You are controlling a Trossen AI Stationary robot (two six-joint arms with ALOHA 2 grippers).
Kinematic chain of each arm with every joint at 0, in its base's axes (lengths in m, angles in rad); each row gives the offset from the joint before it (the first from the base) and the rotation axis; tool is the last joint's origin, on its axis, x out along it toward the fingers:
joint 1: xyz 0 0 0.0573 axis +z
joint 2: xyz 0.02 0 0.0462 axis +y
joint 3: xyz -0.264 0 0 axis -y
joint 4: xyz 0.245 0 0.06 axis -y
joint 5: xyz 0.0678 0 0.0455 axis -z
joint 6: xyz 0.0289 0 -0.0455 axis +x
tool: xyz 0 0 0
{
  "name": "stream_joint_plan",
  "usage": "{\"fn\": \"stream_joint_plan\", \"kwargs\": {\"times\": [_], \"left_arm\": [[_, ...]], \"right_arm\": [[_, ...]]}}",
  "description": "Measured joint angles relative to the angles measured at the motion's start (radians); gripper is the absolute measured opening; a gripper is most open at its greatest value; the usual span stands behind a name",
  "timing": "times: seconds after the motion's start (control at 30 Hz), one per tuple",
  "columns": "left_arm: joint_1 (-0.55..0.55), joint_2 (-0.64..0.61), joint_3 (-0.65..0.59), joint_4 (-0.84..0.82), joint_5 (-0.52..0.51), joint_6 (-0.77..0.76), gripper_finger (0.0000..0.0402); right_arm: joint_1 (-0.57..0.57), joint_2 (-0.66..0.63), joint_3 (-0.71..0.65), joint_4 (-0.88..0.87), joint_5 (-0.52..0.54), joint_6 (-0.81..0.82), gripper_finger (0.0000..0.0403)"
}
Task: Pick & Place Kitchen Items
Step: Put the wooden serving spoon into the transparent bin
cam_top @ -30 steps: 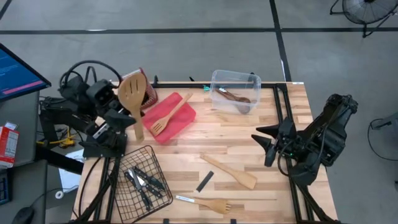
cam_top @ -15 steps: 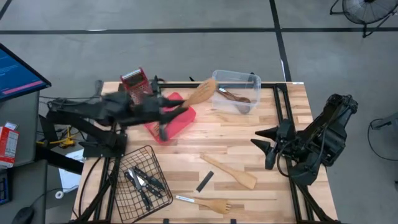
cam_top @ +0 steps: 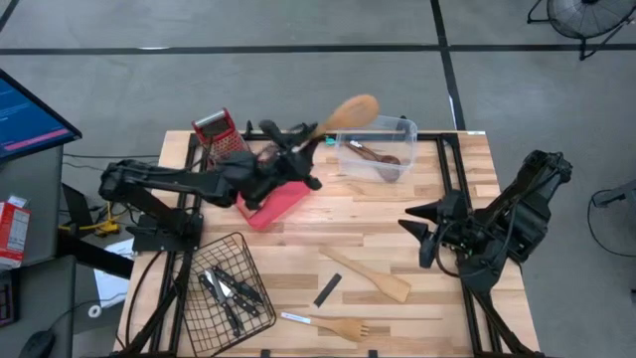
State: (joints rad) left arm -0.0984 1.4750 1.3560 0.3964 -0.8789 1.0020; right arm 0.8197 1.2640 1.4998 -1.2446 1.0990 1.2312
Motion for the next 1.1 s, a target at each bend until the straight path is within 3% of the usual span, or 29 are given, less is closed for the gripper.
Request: {"fn": "stream_joint_plan", "kwargs": {"times": [0.13,0.2,0.4,0.6,0.77,0.9,1.1], "left_arm": [[0.003,-0.021,0.005,0.191,0.11,0.258,0.0048],[0.001,-0.046,0.022,0.197,0.159,0.322,0.0048],[-0.03,-0.114,0.047,0.198,0.31,0.379,0.0048],[-0.054,-0.148,0.044,0.196,0.27,0.375,0.0049],[-0.052,-0.141,0.038,0.156,0.192,0.207,0.0049],[-0.04,-0.122,0.038,-0.001,0.095,0.029,0.0049],[-0.041,-0.123,0.036,-0.221,0.003,-0.429,0.0049]], "right_arm": [[-0.025,0.0,0.0,0.001,-0.001,0.0,0.018],[-0.039,0.0,0.0,0.003,-0.001,0.0,0.0179],[-0.083,0.0,0.0,0.004,-0.001,0.0,0.0179],[-0.126,0.0,0.0,0.007,0.0,-0.005,0.0185],[-0.194,0.0,0.0,0.123,-0.001,-0.153,0.0201],[-0.285,0.0,0.0,0.348,-0.019,-0.461,0.0227],[-0.433,-0.008,0.0,0.757,-0.047,-0.896,0.0258]]}}
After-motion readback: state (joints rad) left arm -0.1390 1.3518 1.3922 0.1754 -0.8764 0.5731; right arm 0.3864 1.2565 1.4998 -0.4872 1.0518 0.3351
